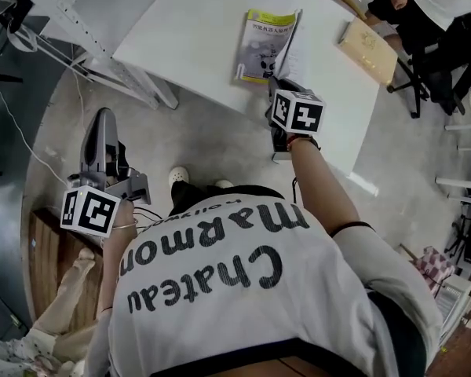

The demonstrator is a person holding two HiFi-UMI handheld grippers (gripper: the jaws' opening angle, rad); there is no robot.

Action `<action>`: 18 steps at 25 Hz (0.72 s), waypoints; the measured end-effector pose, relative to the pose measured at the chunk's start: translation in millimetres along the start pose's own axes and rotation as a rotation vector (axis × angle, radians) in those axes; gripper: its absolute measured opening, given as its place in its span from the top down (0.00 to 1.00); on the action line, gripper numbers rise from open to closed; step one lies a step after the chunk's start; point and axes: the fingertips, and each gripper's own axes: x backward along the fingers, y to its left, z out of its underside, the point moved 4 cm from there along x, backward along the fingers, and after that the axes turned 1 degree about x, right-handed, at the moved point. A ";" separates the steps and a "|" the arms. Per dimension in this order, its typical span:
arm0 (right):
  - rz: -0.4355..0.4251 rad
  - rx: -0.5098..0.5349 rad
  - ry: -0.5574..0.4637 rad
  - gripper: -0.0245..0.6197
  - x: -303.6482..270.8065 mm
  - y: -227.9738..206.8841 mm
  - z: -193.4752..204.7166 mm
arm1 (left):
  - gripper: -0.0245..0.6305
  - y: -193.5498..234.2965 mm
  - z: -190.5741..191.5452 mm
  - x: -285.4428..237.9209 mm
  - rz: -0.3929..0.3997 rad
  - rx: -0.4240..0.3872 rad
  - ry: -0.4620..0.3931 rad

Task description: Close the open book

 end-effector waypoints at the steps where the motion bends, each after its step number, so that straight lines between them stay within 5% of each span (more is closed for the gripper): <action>1: -0.002 -0.007 0.003 0.90 -1.0 -0.7 0.0 | 0.93 -0.9 1.7 -0.2 0.000 -0.001 0.002; 18: 0.019 -0.033 0.032 0.87 1.8 -3.8 4.5 | 0.93 -14.4 -1.4 -7.8 0.006 -0.023 0.002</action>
